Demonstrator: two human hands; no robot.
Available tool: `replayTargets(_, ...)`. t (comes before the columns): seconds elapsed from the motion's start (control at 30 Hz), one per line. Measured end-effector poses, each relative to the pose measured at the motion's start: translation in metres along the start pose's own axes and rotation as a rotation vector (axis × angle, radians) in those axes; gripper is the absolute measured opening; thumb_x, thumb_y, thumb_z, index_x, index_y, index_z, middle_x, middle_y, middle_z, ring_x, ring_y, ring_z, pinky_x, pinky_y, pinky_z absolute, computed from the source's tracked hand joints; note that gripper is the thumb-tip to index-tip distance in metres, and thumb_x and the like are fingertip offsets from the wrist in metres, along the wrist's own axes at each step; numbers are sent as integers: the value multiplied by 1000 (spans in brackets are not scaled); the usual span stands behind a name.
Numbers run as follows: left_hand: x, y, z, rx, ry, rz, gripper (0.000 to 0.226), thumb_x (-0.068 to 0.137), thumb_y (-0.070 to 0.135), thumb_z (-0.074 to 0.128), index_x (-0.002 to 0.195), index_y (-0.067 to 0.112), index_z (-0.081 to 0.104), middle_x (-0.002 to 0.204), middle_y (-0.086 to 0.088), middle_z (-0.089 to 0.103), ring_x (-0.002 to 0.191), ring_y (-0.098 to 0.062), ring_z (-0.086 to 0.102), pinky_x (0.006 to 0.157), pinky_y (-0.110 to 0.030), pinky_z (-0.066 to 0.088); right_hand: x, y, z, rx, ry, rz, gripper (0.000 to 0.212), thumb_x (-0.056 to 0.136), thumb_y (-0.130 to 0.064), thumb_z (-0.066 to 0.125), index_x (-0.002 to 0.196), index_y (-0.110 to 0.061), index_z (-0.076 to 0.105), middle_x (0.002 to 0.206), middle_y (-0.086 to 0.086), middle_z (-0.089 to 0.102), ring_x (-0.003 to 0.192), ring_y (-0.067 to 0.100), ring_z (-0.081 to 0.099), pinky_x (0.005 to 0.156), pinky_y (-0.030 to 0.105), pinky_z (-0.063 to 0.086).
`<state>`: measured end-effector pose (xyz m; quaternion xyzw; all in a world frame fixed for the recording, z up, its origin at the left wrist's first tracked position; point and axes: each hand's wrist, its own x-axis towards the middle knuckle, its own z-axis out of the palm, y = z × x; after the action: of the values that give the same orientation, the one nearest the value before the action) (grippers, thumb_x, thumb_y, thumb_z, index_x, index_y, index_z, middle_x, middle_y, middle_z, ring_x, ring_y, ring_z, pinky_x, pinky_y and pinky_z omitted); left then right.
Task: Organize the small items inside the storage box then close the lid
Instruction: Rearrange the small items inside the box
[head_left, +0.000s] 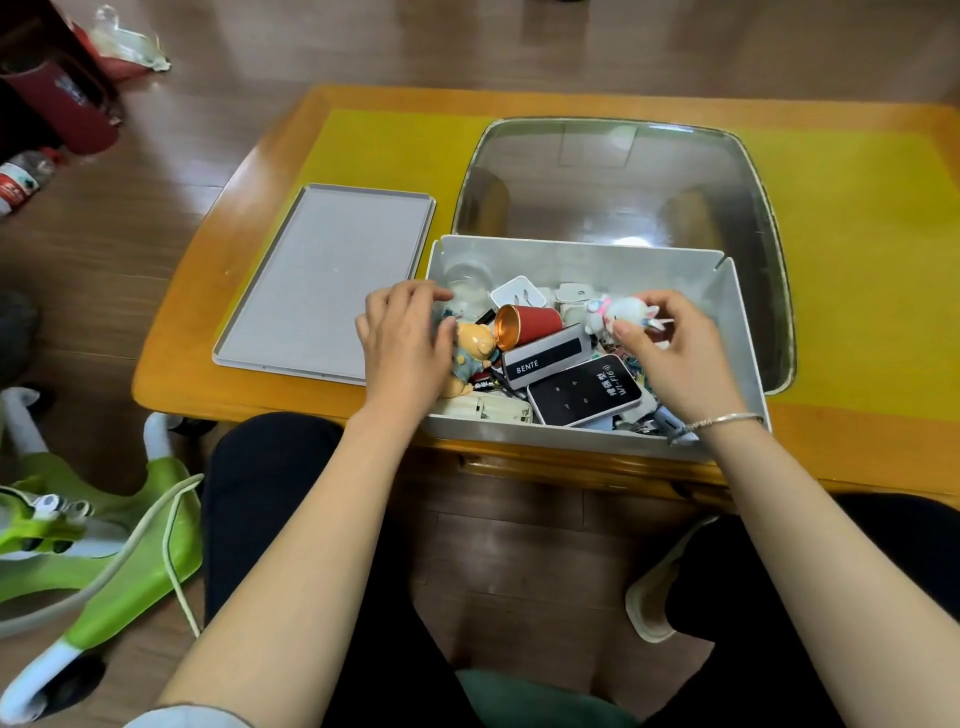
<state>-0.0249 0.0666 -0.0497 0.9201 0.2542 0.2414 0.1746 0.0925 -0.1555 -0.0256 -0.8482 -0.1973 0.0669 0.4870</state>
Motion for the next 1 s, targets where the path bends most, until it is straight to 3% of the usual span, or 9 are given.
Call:
replayTargets(0.13, 1, 16, -5, -3, -301, 238, 67, 72, 70, 58, 128, 34, 49, 132, 6, 51, 123, -18, 36, 89, -29, 20, -14, 10, 0, -17, 55, -28, 23, 89, -22, 61, 111, -23, 53, 105, -6, 59, 94, 12, 57, 81, 25, 47)
replayTargets(0.23, 5, 36, 1, 29, -535, 316, 73, 75, 71, 55, 138, 37, 41, 142, 2, 39, 129, -21, 37, 103, -41, 25, -17, 16, 0, -21, 105, -31, 25, 90, -21, 60, 114, -18, 52, 103, -8, 56, 92, 9, 56, 78, 21, 43)
replayTargets(0.33, 9, 50, 7, 60, -493, 308, 48, 90, 39, 60, 136, 34, 45, 138, -4, 41, 122, -28, 45, 102, -45, 32, -16, 22, -4, -11, 149, -29, 26, 91, -20, 59, 115, -13, 52, 105, -5, 57, 96, 14, 57, 82, 27, 46)
replayTargets(0.43, 16, 48, 9, -85, -422, 198, 32, 92, 16, 58, 122, 26, 57, 118, -7, 52, 103, -32, 54, 86, -38, 44, -16, 29, -11, -22, 171, -12, 28, 91, -20, 59, 118, -13, 52, 107, -7, 56, 95, 11, 56, 80, 24, 47)
replayTargets(0.5, 19, 45, 10, -112, -441, 166, 33, 89, 29, 64, 121, 25, 56, 117, -6, 53, 107, -28, 52, 88, -36, 39, -15, 33, -14, -33, 180, 3, 29, 91, -21, 59, 118, -14, 53, 107, -8, 56, 91, 9, 56, 76, 19, 45)
replayTargets(0.6, 19, 47, 12, 5, -500, 253, 58, 79, 52, 68, 130, 34, 49, 140, -3, 39, 129, -26, 33, 103, -45, 27, -14, 36, -16, -26, 205, 19, 28, 91, -21, 60, 118, -14, 54, 105, -8, 57, 86, 7, 56, 70, 9, 42)
replayTargets(0.77, 20, 54, 21, 156, -618, 407, 64, 80, 50, 68, 137, 40, 41, 156, -1, 17, 143, -26, 9, 114, -50, 12, -13, 37, -14, -31, 209, 39, 31, 91, -22, 59, 120, -15, 53, 103, -8, 56, 82, 3, 55, 64, 4, 41)
replayTargets(0.9, 25, 64, 25, 206, -529, 471, 51, 74, 37, 68, 120, 22, 53, 147, -3, 35, 141, -27, 18, 115, -50, 12, -13, 37, -14, -25, 201, 50, 30, 92, -23, 58, 121, -16, 52, 103, -9, 56, 85, 7, 57, 67, 10, 44)
replayTargets(1.0, 24, 65, 24, 49, -404, 357, 35, 75, 28, 65, 105, 15, 54, 117, -2, 55, 123, -27, 41, 100, -38, 31, -14, 36, -14, -31, 201, 55, 30, 92, -24, 57, 120, -16, 51, 104, -9, 56, 87, 9, 57, 65, 9, 42)
